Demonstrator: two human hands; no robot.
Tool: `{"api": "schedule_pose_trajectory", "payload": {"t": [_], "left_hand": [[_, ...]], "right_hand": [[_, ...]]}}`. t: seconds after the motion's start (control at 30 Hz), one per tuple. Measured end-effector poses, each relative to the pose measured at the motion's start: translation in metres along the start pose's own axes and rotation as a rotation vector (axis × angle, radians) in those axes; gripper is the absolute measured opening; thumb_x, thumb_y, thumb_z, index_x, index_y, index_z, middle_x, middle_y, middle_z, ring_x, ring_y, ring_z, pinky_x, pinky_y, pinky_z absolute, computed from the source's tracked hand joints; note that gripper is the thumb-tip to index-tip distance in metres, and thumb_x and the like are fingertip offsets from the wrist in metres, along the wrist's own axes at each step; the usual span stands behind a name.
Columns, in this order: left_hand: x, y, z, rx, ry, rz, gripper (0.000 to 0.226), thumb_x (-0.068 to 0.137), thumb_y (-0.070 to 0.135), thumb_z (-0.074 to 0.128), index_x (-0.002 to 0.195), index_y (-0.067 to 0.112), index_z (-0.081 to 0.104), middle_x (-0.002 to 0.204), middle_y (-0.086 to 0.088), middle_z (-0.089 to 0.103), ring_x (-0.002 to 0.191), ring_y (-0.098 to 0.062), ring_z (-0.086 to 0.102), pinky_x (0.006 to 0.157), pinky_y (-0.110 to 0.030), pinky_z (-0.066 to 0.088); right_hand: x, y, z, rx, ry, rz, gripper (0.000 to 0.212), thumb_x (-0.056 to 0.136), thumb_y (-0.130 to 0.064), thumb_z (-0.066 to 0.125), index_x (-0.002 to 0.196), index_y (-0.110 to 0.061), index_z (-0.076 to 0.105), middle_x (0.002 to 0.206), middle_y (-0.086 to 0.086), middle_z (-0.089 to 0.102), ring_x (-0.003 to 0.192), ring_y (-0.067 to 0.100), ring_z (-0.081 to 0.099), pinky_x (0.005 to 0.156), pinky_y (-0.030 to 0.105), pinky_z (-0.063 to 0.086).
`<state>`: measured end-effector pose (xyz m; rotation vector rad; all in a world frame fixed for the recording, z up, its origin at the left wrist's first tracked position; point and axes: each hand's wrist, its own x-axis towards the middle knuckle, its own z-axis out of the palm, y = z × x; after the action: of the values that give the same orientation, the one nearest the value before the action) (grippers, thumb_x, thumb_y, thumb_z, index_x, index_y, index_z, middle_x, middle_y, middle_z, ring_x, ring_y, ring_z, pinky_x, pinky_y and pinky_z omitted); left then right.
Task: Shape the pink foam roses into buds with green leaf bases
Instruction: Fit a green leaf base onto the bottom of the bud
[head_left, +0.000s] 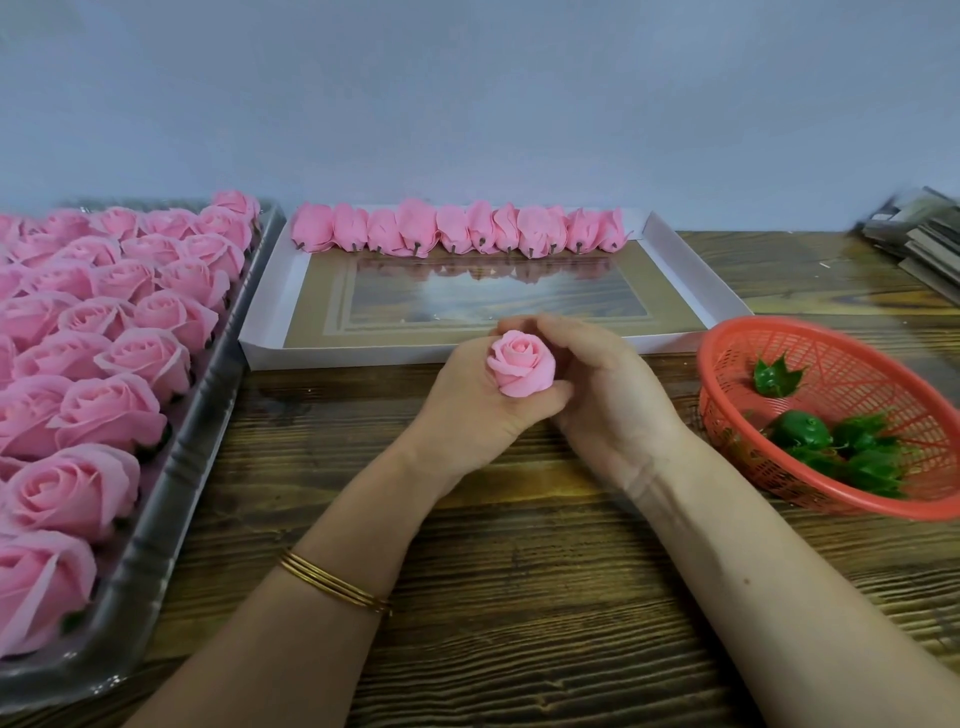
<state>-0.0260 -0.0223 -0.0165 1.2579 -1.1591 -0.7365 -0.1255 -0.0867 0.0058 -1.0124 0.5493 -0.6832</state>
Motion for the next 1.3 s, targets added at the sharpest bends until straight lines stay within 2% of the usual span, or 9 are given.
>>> {"api": "schedule_pose_trajectory", "payload": {"t": [0.1,0.23,0.33,0.43,0.6,0.73,0.87,1.07,1.3], "left_hand": [[0.001,-0.001,-0.002,-0.029,0.038,0.002,0.032,0.081,0.000,0.072,0.072,0.031,0.069,0.059,0.011,0.063,0.058,-0.002,0.058,0.062,-0.015,0.047],[0.003,0.002,-0.001,-0.107,0.157,-0.009,0.014,0.075,0.009,0.073,0.080,0.022,0.074,0.080,0.003,0.073,0.079,-0.015,0.069,0.078,-0.036,0.057],[0.004,0.004,-0.001,-0.118,0.208,-0.011,0.011,0.070,0.016,0.071,0.080,0.020,0.075,0.087,-0.005,0.075,0.083,-0.021,0.071,0.079,-0.039,0.059],[0.006,0.003,-0.003,-0.114,0.238,-0.006,0.036,0.067,0.021,0.074,0.093,-0.001,0.063,0.085,-0.010,0.071,0.077,-0.022,0.069,0.071,-0.033,0.058],[0.004,0.006,-0.004,-0.173,0.205,0.014,0.024,0.065,0.027,0.077,0.073,0.011,0.061,0.066,-0.003,0.056,0.061,-0.010,0.057,0.057,-0.023,0.052],[0.005,0.005,-0.007,-0.188,0.179,0.005,0.020,0.065,0.032,0.075,0.071,0.018,0.062,0.064,-0.001,0.054,0.060,-0.009,0.056,0.056,-0.022,0.051],[0.005,0.003,-0.005,-0.218,0.179,-0.018,0.029,0.065,0.031,0.076,0.077,0.011,0.058,0.067,-0.006,0.051,0.063,-0.015,0.053,0.057,-0.027,0.050],[0.003,0.006,-0.005,-0.185,0.171,-0.052,0.035,0.066,0.025,0.079,0.085,0.005,0.056,0.068,-0.001,0.055,0.066,-0.014,0.057,0.060,-0.031,0.053],[0.001,0.010,-0.005,-0.153,0.159,-0.080,0.037,0.066,0.020,0.074,0.091,0.002,0.053,0.076,-0.003,0.055,0.075,-0.016,0.058,0.072,-0.032,0.054]], "right_hand": [[0.001,0.000,0.001,0.023,-0.021,0.030,0.034,0.098,-0.016,0.043,0.085,-0.001,0.071,0.089,0.018,0.067,0.080,0.030,0.058,0.061,0.031,0.050],[0.003,0.003,-0.002,0.095,0.015,0.046,0.043,0.097,-0.014,0.045,0.070,-0.011,0.077,0.087,0.008,0.073,0.083,0.018,0.066,0.072,0.025,0.056],[0.003,0.004,-0.002,0.134,0.004,0.086,0.029,0.095,-0.010,0.046,0.087,-0.005,0.074,0.096,0.010,0.073,0.090,0.020,0.067,0.084,0.031,0.056],[0.003,0.005,-0.001,0.128,-0.014,0.129,0.026,0.091,-0.004,0.045,0.098,0.000,0.070,0.104,0.015,0.069,0.091,0.022,0.065,0.088,0.032,0.055],[0.002,0.005,-0.005,0.168,-0.126,0.284,0.052,0.081,-0.005,0.048,0.131,0.008,0.052,0.125,0.023,0.055,0.108,0.028,0.054,0.103,0.037,0.043],[-0.002,0.002,-0.006,0.111,-0.262,0.277,0.043,0.078,-0.003,0.050,0.121,-0.002,0.057,0.124,0.020,0.049,0.105,0.025,0.053,0.099,0.034,0.044],[-0.003,0.005,-0.007,0.124,-0.305,0.235,0.027,0.081,0.001,0.054,0.103,-0.004,0.068,0.127,0.023,0.053,0.122,0.033,0.049,0.107,0.039,0.041],[-0.002,0.008,-0.009,0.162,-0.329,0.233,0.039,0.082,0.003,0.052,0.120,0.004,0.058,0.123,0.021,0.061,0.113,0.030,0.060,0.102,0.040,0.048],[-0.004,0.007,-0.007,0.163,-0.319,0.188,0.024,0.078,0.008,0.050,0.100,0.009,0.057,0.119,0.024,0.062,0.108,0.028,0.065,0.096,0.039,0.052]]}}
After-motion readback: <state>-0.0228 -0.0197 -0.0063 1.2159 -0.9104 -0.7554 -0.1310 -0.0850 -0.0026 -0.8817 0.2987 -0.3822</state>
